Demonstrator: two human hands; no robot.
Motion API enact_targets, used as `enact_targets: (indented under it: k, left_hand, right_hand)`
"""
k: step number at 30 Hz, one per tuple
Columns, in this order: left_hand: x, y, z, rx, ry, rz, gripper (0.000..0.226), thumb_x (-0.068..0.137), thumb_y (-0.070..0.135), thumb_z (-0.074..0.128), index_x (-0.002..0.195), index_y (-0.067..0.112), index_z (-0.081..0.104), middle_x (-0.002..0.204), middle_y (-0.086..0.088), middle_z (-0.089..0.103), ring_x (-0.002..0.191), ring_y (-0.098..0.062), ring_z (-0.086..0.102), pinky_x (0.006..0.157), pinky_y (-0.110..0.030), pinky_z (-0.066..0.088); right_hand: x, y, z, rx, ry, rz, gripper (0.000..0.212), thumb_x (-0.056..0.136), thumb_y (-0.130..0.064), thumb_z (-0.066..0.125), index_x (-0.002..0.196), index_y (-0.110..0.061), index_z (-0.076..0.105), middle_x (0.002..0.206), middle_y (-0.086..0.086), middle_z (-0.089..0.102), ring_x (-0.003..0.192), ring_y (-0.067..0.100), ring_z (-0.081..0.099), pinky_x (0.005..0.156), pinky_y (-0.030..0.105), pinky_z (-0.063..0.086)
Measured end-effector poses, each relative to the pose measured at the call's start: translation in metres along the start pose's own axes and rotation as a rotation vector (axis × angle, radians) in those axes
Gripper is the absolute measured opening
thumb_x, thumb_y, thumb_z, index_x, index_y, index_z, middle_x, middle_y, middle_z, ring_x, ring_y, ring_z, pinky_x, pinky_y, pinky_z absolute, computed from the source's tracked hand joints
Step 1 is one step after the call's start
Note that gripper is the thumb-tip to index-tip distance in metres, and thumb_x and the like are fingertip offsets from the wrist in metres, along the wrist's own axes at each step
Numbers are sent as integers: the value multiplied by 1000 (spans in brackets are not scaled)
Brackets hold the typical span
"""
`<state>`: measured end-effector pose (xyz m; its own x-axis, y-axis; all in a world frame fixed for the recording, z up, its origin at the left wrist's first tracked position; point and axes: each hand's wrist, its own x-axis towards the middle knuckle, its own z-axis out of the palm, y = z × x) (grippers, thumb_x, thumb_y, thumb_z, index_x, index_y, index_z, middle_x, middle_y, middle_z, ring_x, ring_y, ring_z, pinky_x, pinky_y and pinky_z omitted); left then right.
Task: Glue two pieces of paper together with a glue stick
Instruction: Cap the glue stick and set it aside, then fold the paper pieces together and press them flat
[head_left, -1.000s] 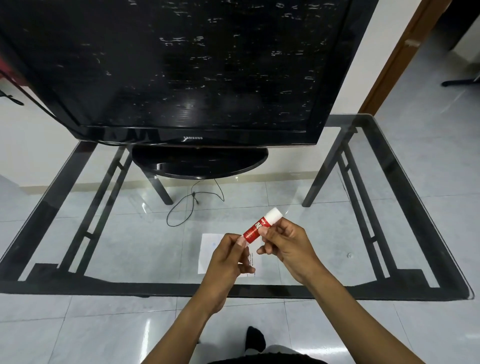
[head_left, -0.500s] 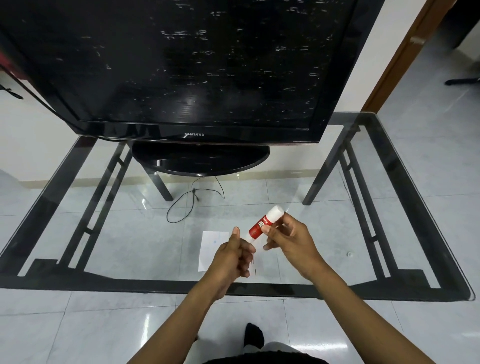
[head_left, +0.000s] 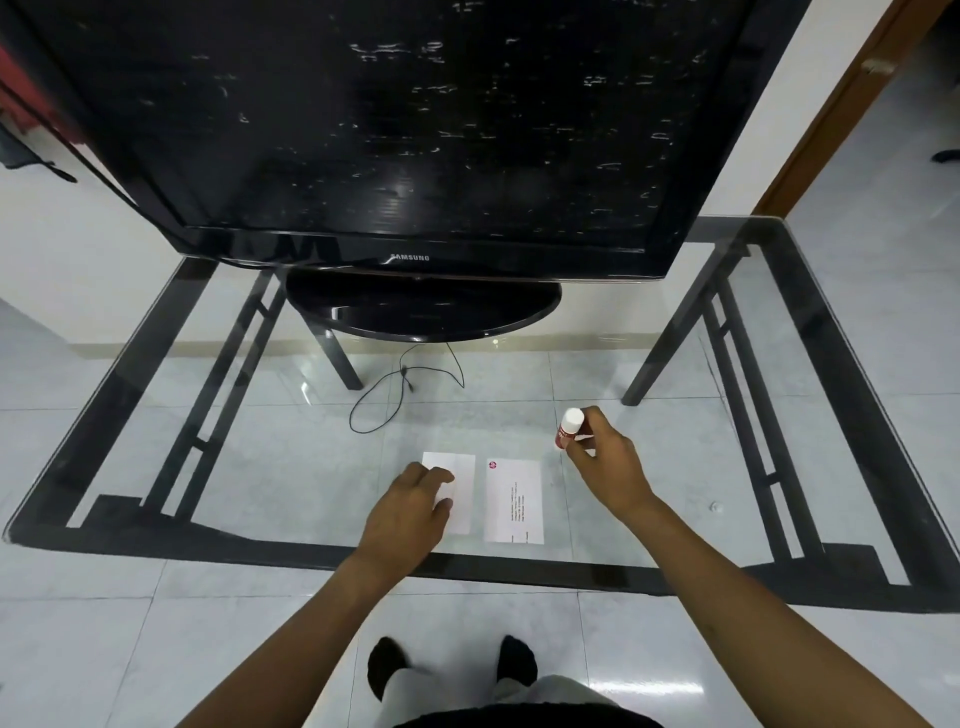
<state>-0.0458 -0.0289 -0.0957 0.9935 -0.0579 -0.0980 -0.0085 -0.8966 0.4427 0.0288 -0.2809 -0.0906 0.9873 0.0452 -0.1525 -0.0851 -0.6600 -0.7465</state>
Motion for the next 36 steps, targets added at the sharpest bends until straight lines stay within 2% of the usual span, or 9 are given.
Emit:
enact_targets:
  k: [3,7,15,18,21,24,27,32,36]
  left_hand:
    - [1,0,0,134,-19,81,31,77,12,73,108,14,67,103,-9,63,83,-28,66,54,-34,55]
    - [4,11,3,273,-38,229,39,54,15,88,90,21,74,82,-2,66,63,-19,65,42,-26,51]
    - [7,27,25,371,-117,295,29,46,15,87,71,22,75,71,1,61,57,-17,60,42,-25,47]
    - [8,27,25,399,-144,291,30,43,15,88,69,22,75,69,1,61,55,-18,59,41,-25,47]
    - [6,27,24,379,-135,265,28,49,17,86,75,22,76,74,0,62,60,-19,61,46,-26,48]
    - [4,30,23,225,-145,183,19,88,21,59,99,16,73,100,-6,64,86,-25,62,69,-33,52]
    - [5,43,13,-192,-195,-101,36,99,29,40,101,11,71,108,-8,66,97,-21,59,82,-28,46]
    - [8,57,3,-700,-213,-399,49,95,49,44,89,8,70,83,-13,68,74,-17,55,71,-28,41]
    - [4,47,2,-844,-158,-555,24,93,24,52,81,11,68,79,-1,66,76,-19,56,66,-29,43]
  right_hand:
    - [-4,1,2,6,17,75,36,87,-22,67,118,-12,51,118,9,65,97,25,64,82,34,52]
    - [-24,5,10,71,212,324,38,86,-13,64,121,-10,50,118,14,61,96,28,62,80,31,46]
    - [-43,-21,52,49,-52,508,33,89,-24,54,119,-11,58,125,10,45,117,29,48,86,33,44]
    - [-29,-30,56,-7,-114,575,22,87,-27,49,90,-7,58,112,13,54,107,28,47,68,28,36]
    - [-20,-32,53,111,-109,647,13,86,-19,48,85,-7,52,103,16,62,91,27,57,69,32,42]
    - [-23,-39,46,387,-112,678,11,88,-8,41,88,-3,51,103,24,65,91,36,63,71,40,50]
    - [-35,-50,40,571,-115,657,24,89,-6,37,103,-5,56,104,17,68,96,34,65,82,41,51]
    - [-51,-62,38,693,-169,491,30,86,0,43,103,-15,63,98,8,73,93,25,69,86,41,51]
    - [-53,-56,49,487,-76,397,17,89,-11,52,97,-20,63,101,-4,66,97,18,63,90,41,53]
